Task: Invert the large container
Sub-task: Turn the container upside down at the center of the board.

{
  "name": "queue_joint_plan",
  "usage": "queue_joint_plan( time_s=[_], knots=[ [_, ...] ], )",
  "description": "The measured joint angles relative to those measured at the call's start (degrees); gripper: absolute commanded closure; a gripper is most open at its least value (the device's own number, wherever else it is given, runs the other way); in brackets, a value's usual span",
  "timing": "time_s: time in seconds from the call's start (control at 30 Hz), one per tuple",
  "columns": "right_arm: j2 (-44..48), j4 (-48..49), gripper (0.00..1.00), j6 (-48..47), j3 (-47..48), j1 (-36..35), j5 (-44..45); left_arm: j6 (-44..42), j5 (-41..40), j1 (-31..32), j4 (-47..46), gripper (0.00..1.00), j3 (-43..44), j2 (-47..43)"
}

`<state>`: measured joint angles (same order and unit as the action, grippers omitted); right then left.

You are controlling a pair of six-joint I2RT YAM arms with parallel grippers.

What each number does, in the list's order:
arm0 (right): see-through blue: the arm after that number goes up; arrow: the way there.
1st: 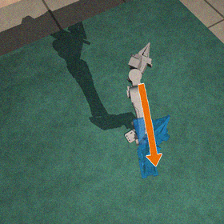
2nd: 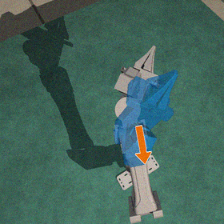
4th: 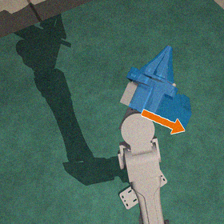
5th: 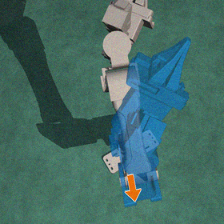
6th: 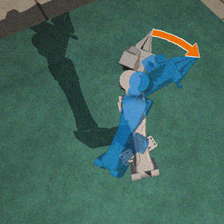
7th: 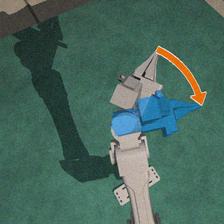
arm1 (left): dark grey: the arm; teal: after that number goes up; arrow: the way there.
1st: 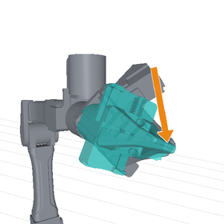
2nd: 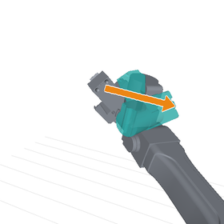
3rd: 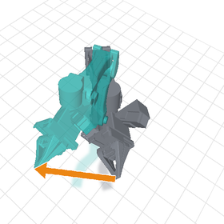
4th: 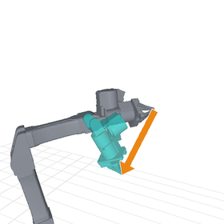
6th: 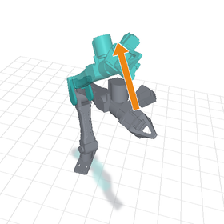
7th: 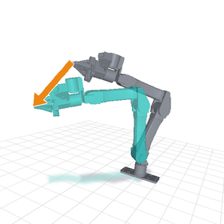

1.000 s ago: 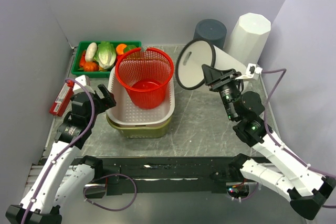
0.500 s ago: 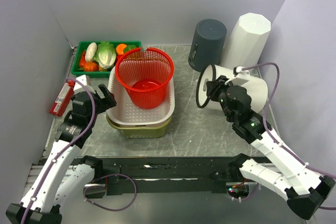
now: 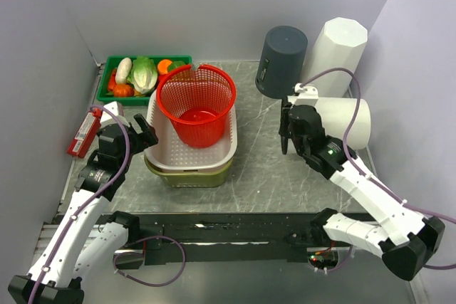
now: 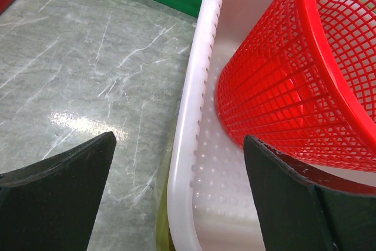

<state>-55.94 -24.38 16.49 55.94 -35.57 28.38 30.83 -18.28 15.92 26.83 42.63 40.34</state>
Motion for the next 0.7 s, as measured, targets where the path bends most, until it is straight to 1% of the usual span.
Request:
queue_joint_plan(
  time_s=[0.17,0.43,0.7],
  knots=[
    [-3.91,-3.61,0.93,-3.04,2.14,-0.02,2.23,0.0,0.02,0.0,0.0,0.04,0.0,0.02],
    [-9.86,-9.29,0.92,-5.95,2.99,-0.31,7.19,0.0,0.22,0.0,0.0,0.04,0.0,0.02],
    [-15.43,-11.82,0.93,-6.82,4.22,-1.7,10.8,0.0,0.42,0.0,0.0,0.04,0.0,0.07]
  ],
)
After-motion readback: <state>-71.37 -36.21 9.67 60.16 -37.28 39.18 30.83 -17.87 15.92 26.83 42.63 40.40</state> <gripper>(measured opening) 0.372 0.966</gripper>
